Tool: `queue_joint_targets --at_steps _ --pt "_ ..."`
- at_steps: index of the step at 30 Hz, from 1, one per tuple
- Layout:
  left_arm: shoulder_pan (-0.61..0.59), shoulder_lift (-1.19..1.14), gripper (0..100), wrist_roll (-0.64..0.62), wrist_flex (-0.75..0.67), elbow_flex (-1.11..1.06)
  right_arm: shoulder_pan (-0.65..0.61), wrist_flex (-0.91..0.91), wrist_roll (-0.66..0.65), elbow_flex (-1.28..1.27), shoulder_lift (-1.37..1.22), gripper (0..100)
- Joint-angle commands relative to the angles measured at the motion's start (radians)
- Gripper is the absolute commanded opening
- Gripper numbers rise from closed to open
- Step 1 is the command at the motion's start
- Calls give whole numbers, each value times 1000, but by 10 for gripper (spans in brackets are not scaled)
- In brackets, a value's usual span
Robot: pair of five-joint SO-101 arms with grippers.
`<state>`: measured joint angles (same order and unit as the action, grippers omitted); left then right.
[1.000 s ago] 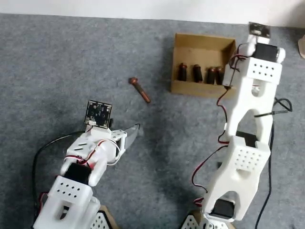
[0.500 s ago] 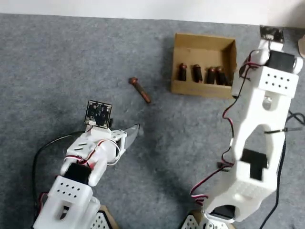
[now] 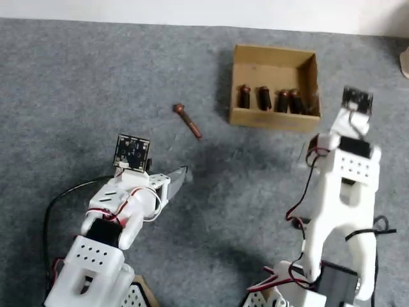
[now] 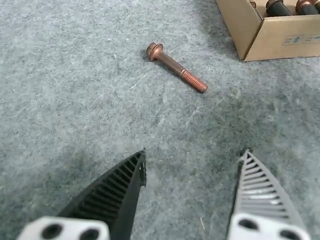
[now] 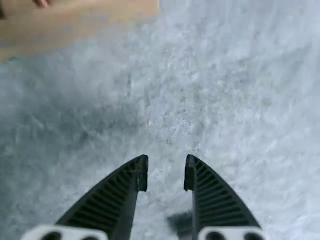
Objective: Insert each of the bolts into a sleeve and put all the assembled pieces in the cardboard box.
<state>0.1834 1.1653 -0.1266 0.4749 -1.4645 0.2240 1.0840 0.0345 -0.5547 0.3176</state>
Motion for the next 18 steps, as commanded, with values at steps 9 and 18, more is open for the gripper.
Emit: queue_joint_targets --at_steps 9,18 --pt "-2 15 284 6 -18 7 16 18 459 -39 -5 106" --pt "-2 15 284 6 -18 7 68 81 595 -68 2 106"
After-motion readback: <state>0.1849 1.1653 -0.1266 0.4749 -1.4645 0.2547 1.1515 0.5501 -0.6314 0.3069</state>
